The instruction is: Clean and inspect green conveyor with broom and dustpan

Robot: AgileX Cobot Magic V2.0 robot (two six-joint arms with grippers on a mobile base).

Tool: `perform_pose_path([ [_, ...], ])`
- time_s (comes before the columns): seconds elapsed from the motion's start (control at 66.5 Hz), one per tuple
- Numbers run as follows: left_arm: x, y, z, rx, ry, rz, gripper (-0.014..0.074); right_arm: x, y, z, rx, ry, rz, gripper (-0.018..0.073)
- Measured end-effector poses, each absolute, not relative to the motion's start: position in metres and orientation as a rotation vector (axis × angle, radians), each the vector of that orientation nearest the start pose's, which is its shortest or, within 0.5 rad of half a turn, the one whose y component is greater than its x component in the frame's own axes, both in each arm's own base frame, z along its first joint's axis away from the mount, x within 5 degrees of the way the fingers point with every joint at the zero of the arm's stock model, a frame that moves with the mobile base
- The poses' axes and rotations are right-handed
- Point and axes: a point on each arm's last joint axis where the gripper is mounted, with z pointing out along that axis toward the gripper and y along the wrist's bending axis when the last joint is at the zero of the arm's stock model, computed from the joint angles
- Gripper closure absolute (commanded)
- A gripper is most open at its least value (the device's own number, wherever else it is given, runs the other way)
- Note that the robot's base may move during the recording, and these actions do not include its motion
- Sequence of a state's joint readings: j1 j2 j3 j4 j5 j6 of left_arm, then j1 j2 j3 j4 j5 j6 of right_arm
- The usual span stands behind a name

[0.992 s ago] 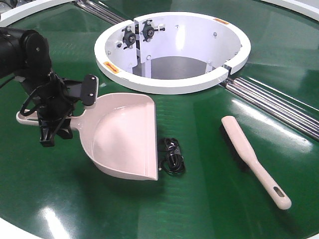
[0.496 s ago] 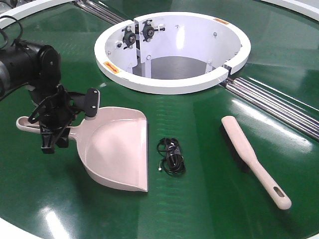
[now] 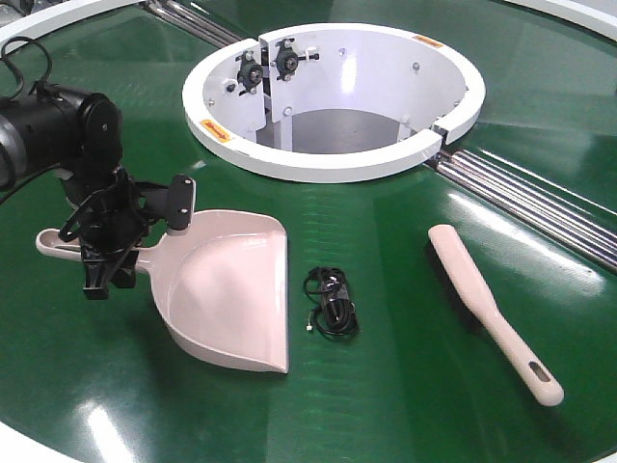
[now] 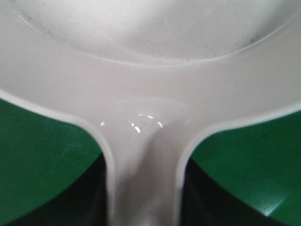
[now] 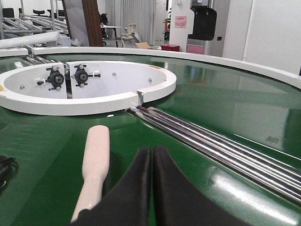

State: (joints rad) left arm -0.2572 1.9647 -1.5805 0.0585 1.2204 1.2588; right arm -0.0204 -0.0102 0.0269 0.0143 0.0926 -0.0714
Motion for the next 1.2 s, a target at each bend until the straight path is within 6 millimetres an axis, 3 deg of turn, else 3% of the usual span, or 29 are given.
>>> perform_pose_path([
  [0.541, 0.383, -0.098, 0.226, 2.179, 2.209, 0.088, 0.0603, 0.057, -0.001, 0.196, -0.03, 1.593, -0.059, 0.0569],
  [1.203, 0.388, -0.093, 0.211, 2.183, 2.251, 0.05, 0.0603, 0.057, -0.001, 0.196, -0.03, 1.593, -0.059, 0.0569],
])
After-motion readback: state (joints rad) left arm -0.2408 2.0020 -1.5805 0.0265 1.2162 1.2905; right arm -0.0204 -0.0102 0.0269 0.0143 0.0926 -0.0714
